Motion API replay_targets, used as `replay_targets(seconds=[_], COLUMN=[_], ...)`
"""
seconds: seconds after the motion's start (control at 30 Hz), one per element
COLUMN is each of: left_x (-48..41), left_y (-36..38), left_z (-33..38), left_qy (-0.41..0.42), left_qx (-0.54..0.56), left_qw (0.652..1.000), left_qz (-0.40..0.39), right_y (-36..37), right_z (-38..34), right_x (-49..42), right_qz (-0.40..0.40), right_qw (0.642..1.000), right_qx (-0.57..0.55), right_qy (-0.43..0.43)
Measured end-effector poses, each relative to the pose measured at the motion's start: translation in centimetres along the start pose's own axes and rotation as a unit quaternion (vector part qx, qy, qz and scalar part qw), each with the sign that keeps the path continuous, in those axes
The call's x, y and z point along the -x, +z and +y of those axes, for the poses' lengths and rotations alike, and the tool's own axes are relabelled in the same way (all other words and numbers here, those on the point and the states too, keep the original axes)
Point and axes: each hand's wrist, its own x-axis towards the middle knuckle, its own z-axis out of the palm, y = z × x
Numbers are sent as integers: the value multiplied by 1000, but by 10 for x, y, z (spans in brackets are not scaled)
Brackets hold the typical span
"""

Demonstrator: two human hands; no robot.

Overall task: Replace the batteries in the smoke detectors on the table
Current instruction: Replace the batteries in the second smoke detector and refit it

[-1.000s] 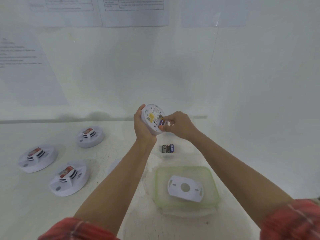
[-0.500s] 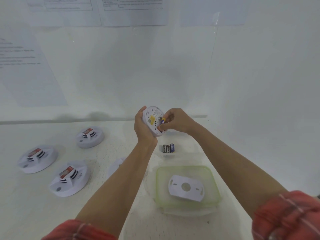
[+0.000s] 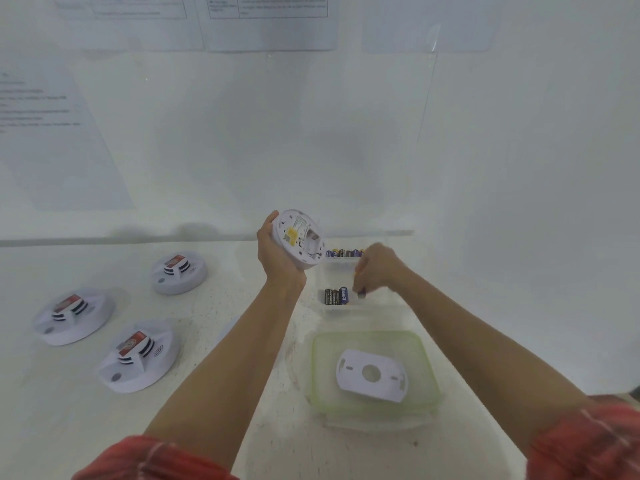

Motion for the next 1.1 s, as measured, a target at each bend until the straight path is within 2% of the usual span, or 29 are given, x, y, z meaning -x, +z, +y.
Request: replay_targets(seconds=[0.07,0.27,0.5,0.63,0.7,0.8,0.9,1.1], left_x=[0,-3,-8,-15,-20,-29,-36,-55], left_y=[0,-3,-6,-6,-6,-6,-4,-12], left_z=[-2,-3,-4,0,2,5,6,0], left_qy=[-7,-8,-8,1,5,9,3,-27], left_qx=[4,2,2,18,18,25,27,20], left_qw=[1000,1000,1000,1000,1000,1000,1000,999], left_qz=[2,4,9,0,-2,-4,-11,-20], right_y=[15,31,6,-25,-29,-18,-5,-2], right_z=[5,7,-3,-18,-24,-26,-23,-25], right_x=[-1,-7,-7,-31,-45,-68,-92,-110], right_qz=[-13,31,-11,62,85,13,-71,-110], right_qw=[999,996,996,994,989,984,977,962], right_qx=[37,74,67,20,38,111,159,209], right_qy=[-7,-40,-65,-87,-117,-137,-123,-134])
